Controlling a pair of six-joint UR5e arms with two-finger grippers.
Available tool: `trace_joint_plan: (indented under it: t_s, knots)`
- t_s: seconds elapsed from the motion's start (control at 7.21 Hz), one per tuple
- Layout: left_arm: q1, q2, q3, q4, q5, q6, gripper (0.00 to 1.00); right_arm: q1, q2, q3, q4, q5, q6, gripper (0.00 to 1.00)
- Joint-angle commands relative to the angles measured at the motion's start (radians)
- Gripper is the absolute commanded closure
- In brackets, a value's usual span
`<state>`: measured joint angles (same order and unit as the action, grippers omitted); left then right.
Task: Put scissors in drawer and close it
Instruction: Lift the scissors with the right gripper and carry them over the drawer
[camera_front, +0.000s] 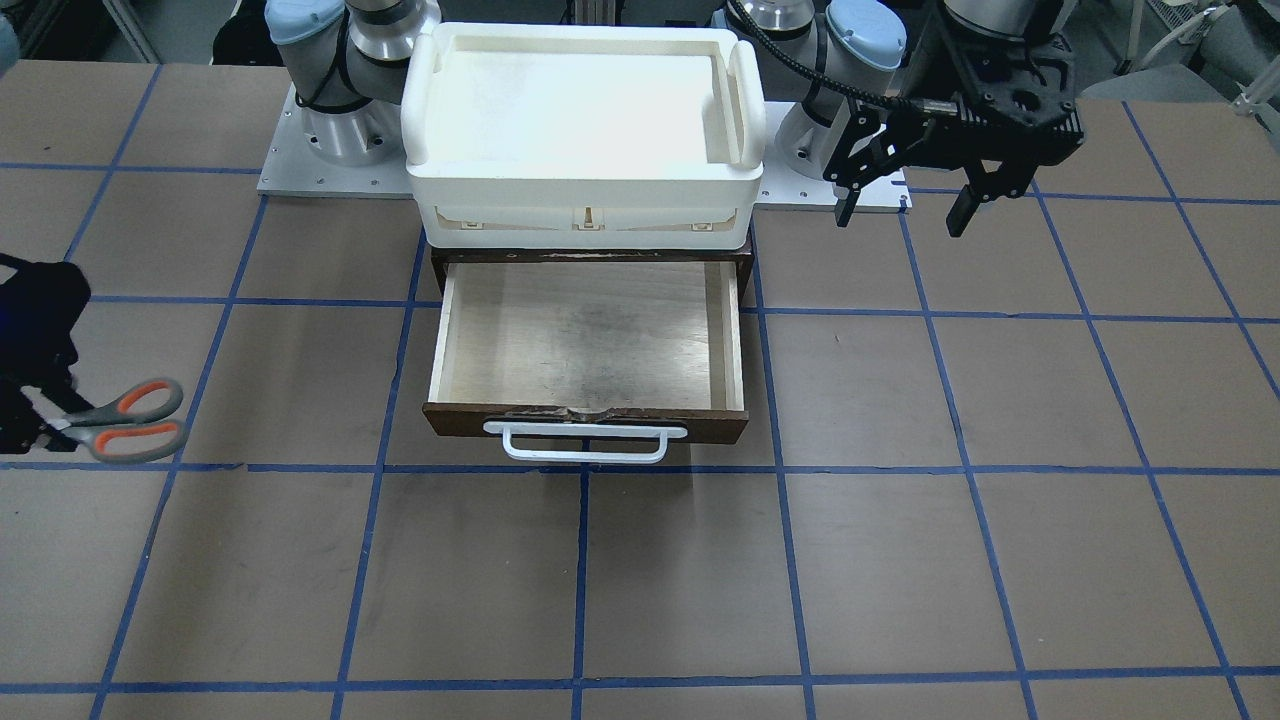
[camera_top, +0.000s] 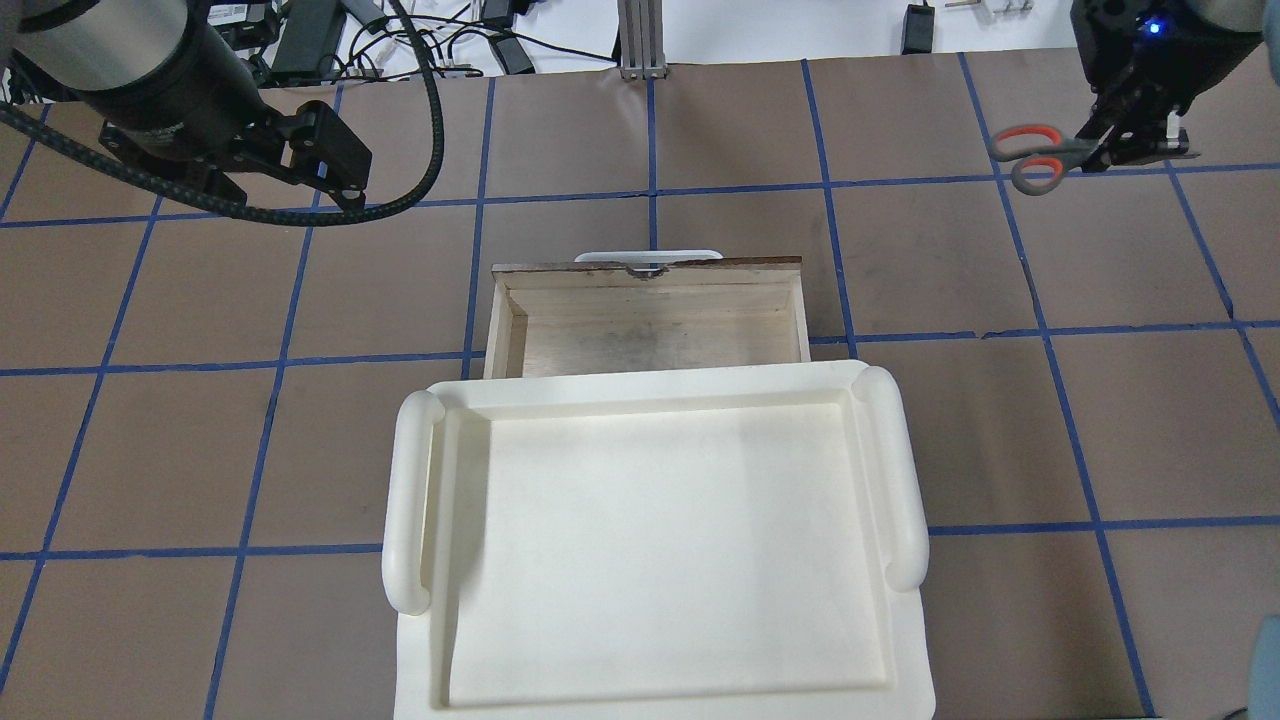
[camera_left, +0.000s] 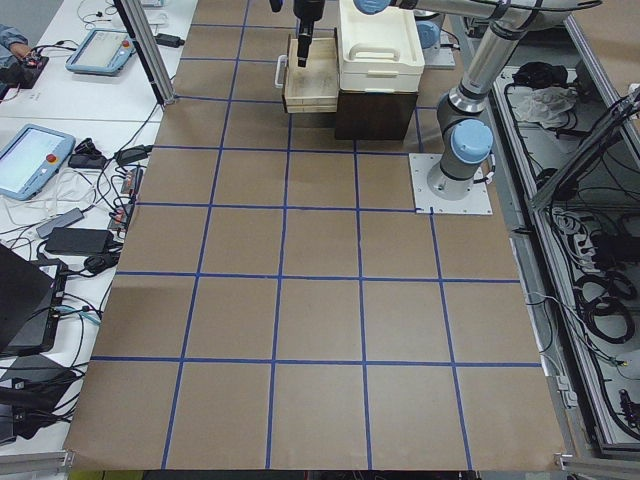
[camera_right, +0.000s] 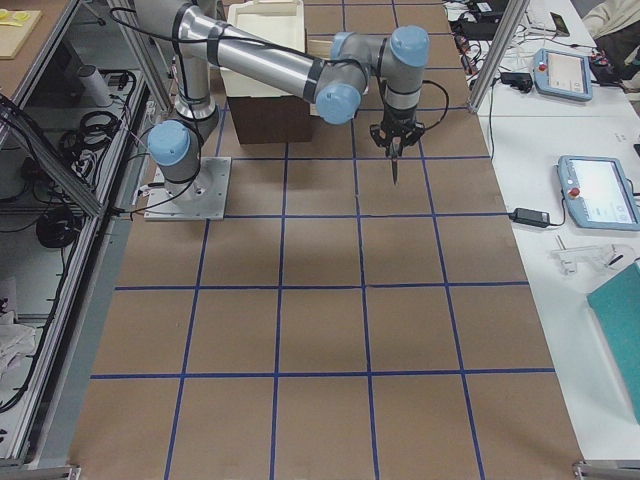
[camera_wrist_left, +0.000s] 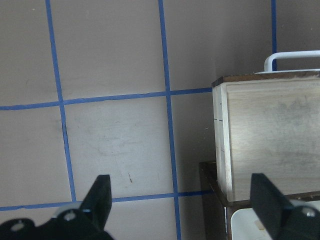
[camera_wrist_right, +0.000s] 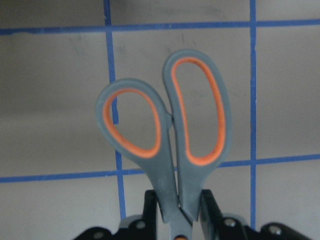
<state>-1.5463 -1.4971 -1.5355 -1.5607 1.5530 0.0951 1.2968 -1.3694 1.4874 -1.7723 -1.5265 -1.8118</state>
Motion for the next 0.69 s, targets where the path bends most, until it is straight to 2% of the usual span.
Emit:
trace_joint_plan:
  t_s: [0.0,0.28,0.55]
  knots:
    - [0.0,0.0,0.0,0.001,0.001,0.0,0.0,0.192,-0.048,-0.003,0.036,-0.041,0.175,1.0]
    - [0.0,0.0,0.0,-0.001,-0.001,0.0,0.0,0.336,-0.048,-0.001,0.037,-0.043,0.366,1.0]
    - [0.0,0.0,0.0,0.001,-0.001,0.0,0.0,0.424,-0.036,0.008,0.04,-0.031,0.41,1.0]
